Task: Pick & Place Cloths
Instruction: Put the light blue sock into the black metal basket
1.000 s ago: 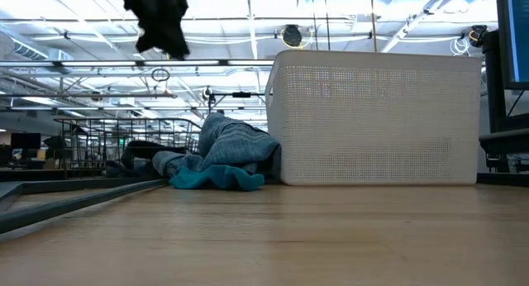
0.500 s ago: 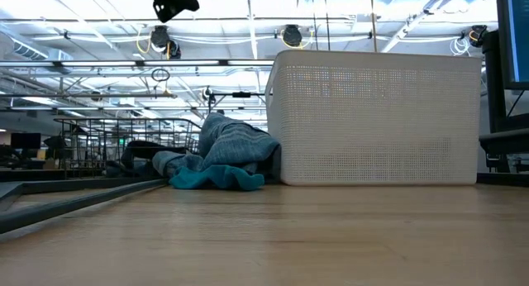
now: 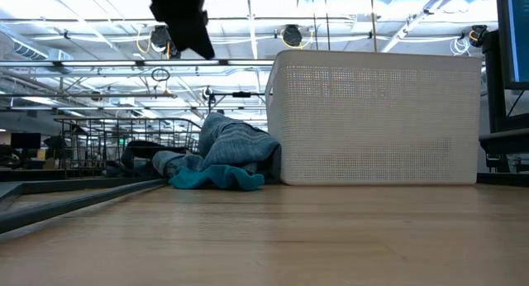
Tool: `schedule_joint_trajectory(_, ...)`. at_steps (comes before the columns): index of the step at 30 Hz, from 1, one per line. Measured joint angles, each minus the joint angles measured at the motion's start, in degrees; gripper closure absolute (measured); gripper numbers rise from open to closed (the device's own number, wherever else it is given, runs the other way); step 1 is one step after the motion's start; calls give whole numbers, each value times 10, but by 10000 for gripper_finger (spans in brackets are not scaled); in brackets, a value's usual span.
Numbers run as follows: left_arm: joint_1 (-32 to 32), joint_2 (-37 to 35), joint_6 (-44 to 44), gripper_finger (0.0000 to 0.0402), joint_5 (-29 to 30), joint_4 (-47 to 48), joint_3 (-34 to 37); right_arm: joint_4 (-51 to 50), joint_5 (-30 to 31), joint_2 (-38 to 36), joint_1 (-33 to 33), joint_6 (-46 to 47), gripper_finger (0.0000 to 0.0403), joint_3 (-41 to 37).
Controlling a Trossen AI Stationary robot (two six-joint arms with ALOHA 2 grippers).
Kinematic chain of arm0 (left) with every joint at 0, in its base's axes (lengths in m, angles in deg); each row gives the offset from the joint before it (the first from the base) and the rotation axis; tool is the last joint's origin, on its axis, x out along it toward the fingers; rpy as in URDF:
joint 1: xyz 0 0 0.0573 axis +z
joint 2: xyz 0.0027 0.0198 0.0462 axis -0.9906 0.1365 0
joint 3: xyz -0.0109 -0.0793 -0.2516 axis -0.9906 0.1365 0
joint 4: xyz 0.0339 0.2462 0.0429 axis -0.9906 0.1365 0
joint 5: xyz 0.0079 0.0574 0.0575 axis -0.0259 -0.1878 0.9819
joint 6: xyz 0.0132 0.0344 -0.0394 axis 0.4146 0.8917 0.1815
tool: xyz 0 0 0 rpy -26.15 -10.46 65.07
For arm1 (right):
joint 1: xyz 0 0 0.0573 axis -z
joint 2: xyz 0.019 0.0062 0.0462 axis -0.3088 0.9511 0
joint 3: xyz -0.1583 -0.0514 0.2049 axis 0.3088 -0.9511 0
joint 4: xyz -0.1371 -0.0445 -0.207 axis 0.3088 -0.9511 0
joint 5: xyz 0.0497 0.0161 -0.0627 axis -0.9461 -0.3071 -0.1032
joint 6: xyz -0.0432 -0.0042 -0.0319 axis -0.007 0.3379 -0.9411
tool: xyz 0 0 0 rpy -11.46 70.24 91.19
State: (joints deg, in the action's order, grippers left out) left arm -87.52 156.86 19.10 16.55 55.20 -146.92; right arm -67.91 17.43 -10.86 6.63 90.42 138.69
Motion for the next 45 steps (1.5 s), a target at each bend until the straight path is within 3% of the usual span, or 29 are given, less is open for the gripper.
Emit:
schedule_joint_trajectory(5, 2, 42, 1, 366, 10, -38, 0, -48, 0, -29, 0, 5, 264, 0)
schedule_joint_trajectory(15, 29, 121, -25, 243, 20, -66, 0, -60, -33, -69, 0, 17, 264, -41)
schedule_joint_trajectory(21, 31, 163, -1, 199, 28, -69, 0, -16, -32, -82, 0, 29, 264, -104)
schedule_joint_trajectory(29, 33, 210, 9, 190, 87, -59, 0, 24, -36, -94, 0, 61, 264, -140)
schedule_joint_trajectory(41, 45, 268, 7, 190, 68, -60, -1, 25, -48, -95, 0, 61, 264, -141)
schedule_joint_trajectory(45, 46, 274, -7, 216, 42, -57, -3, 24, -48, -95, 0, 61, 264, -141)
